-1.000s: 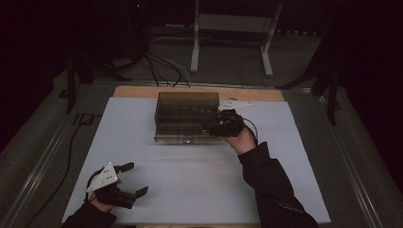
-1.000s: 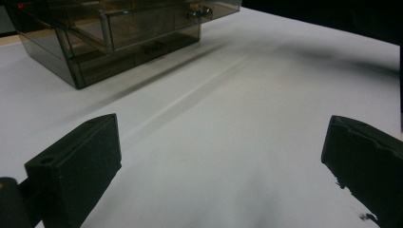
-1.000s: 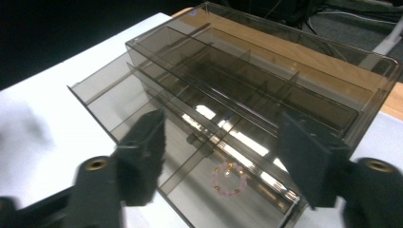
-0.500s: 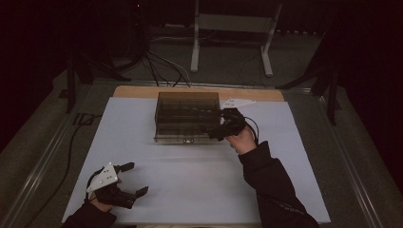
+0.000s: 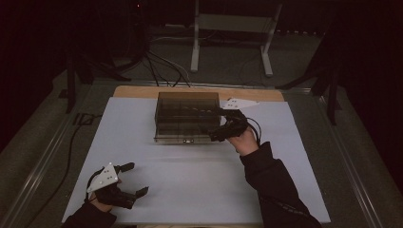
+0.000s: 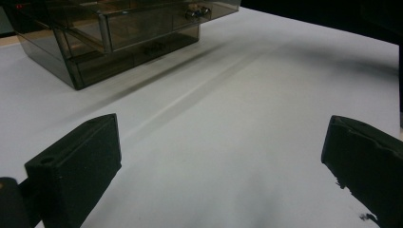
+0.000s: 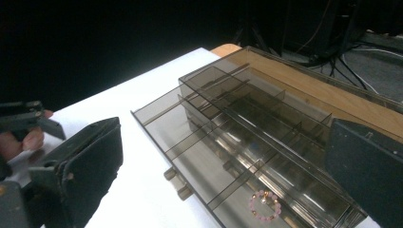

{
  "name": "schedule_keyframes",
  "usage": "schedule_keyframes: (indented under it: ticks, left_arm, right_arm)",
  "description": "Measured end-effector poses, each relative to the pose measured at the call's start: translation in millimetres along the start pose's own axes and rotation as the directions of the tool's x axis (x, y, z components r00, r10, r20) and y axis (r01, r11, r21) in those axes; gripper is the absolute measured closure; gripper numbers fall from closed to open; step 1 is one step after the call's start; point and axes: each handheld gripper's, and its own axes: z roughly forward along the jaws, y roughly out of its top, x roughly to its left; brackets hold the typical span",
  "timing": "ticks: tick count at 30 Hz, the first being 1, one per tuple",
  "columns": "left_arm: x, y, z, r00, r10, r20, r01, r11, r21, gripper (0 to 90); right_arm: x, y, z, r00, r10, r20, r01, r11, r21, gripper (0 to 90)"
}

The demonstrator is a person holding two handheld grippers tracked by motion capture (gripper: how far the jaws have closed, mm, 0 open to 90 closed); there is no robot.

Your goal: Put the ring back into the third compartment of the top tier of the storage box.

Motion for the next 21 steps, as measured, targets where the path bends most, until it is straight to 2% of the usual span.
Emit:
schedule_keyframes:
  ticks: [6,12,21]
  left_arm:
    - [0.6,0.0,-0.2,1.0000,-0.002,0.002,0.002,1.0000,-0.004,0.6]
    - [-0.1,-0.1,-0.1,1.0000,-0.001,0.004,0.001,1.0000,-0.004,0.7]
    - [-0.1,-0.3,0.5,1.0000,-0.001,0.003,0.001,1.0000,0.000,0.6]
  right_arm:
    - [-0.8,-1.8,-9.1,0.9994,-0.029,-0.016,0.029,1.000,0.007,0.0]
    - [-3.2,-9.9,-21.2,0.9989,-0.046,-0.006,0.046,0.999,0.007,0.0]
    - [-3.8,-28.0,-38.2,0.9992,-0.041,-0.002,0.041,0.999,0.010,0.0]
